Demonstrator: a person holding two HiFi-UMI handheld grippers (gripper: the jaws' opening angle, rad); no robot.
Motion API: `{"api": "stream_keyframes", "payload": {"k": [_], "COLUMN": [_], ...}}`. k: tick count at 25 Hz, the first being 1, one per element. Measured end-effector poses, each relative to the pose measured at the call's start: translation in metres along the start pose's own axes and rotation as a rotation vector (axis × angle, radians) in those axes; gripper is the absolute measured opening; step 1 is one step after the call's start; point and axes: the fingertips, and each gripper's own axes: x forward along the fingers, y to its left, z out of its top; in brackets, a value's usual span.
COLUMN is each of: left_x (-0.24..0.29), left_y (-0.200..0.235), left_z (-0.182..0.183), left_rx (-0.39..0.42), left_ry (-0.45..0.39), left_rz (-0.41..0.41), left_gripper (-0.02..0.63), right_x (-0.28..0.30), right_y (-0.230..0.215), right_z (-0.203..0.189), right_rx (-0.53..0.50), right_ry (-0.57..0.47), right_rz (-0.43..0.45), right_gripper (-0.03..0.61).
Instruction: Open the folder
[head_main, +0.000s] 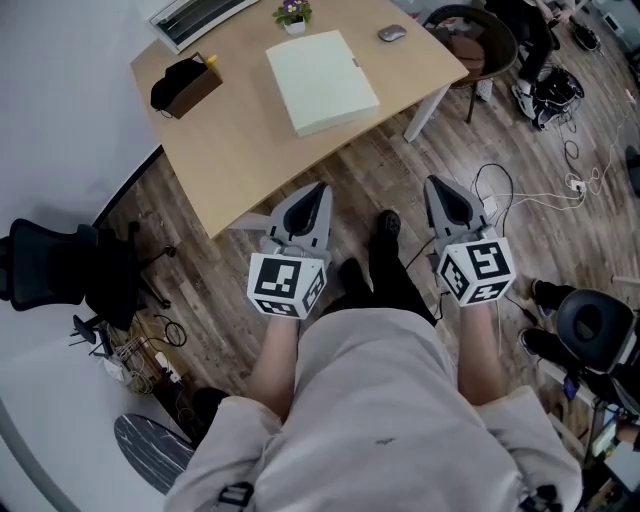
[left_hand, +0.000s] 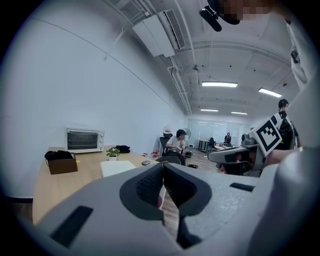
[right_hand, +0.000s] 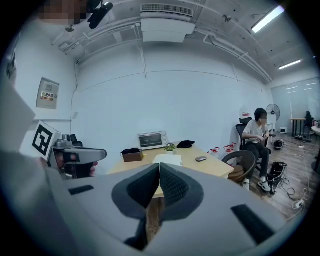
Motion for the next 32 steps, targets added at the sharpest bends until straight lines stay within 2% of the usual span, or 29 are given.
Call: {"api": "stream_keyframes", "payload": {"k": [11,14,19,24,32], "left_x": [0.019,0.032,0.051,0.076,0.117], "left_y": [0.011,0.017,0.029,0.038,0.051], "left_z": [0.0,0.002,0.006,0.013,0.026], "left_rx": [0.005,0.006,0.014,0.036,0.072], "left_ry": [0.007,0.018,0.027,0.035,0.058], "left_rz": [0.0,0.0,0.014,0.025,0.038], "left_gripper": [0.008,0.056,0.09,0.107,0.121], "right_x": [0.027,0.041,0.065,0.091,0.133], "right_y": [-0.008,-0.017,-0.027,-0.04,-0.064], "right_z": [0.002,0.006,0.014,0.023,0.039], "right_rx": [-0.001,0.0,-0.001,-0.001,0.001], "right_ry": [0.015,0.023,0.027,0.029,0.033], "right_rz": [0.031,0.036,0.063,0.093,0.128], "right_gripper": [0.054,0.067,0.114,0.146,0.156]}}
